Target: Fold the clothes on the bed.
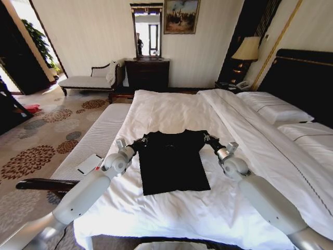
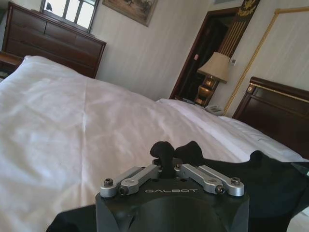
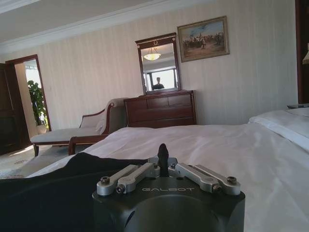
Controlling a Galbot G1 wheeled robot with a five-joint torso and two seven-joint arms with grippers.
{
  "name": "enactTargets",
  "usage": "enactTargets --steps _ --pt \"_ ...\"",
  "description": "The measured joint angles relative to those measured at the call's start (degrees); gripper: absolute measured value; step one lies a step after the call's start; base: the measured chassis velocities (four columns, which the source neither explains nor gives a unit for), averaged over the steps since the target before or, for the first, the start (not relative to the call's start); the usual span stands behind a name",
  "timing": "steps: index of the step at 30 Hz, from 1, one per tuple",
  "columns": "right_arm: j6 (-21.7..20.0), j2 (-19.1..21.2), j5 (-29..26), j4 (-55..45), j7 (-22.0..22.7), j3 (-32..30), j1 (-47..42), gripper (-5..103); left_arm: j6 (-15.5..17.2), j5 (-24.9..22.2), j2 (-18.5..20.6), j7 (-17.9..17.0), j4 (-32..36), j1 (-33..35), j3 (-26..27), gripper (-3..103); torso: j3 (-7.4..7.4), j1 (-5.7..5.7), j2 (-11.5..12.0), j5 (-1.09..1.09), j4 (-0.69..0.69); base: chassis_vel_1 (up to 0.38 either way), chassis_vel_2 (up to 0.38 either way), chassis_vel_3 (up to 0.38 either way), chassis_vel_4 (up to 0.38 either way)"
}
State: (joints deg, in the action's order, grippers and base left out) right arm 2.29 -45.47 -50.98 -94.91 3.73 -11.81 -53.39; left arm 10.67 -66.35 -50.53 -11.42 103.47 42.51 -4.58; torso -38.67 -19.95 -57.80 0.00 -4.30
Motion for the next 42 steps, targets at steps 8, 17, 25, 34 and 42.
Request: enactTargets --steps 8,17,25,34,42 --pt "1.3 -0.8 3.0 -3.2 0.0 -4.0 -6.7 2 -0.3 2.9 2.9 0.7 5.7 10.0 3.5 3 0.00 0.00 0.0 0.00 0.01 0.000 0.000 0.000 0.000" --pt "3.2 -1.9 8.6 -6.6 -0.9 -7.5 -16.0 2 -0.8 5.6 3.7 1.0 7.7 15.6 5.5 3 -0.01 -0.01 0.0 0.00 -0.02 0.000 0.000 0.000 0.000" --pt "4.8 -3.1 11.3 -7.7 -1.1 -10.0 -22.0 2 -1.0 7.6 4.4 1.3 9.8 20.0 7.3 3 0.00 0.00 0.0 -0.01 -0.01 0.000 0.000 0.000 0.000" --pt "6.1 -5.1 15.0 -8.3 -1.8 -11.9 -27.8 2 -1.5 11.0 6.9 2.0 11.2 26.7 8.2 3 0.00 0.00 0.0 -0.02 0.00 0.000 0.000 0.000 0.000" --pt "6.5 -6.1 17.1 -8.1 -2.0 -11.9 -29.6 2 -1.6 13.1 6.2 1.9 10.9 28.1 7.4 3 -0.01 -0.01 0.0 0.00 -0.01 0.000 0.000 0.000 0.000"
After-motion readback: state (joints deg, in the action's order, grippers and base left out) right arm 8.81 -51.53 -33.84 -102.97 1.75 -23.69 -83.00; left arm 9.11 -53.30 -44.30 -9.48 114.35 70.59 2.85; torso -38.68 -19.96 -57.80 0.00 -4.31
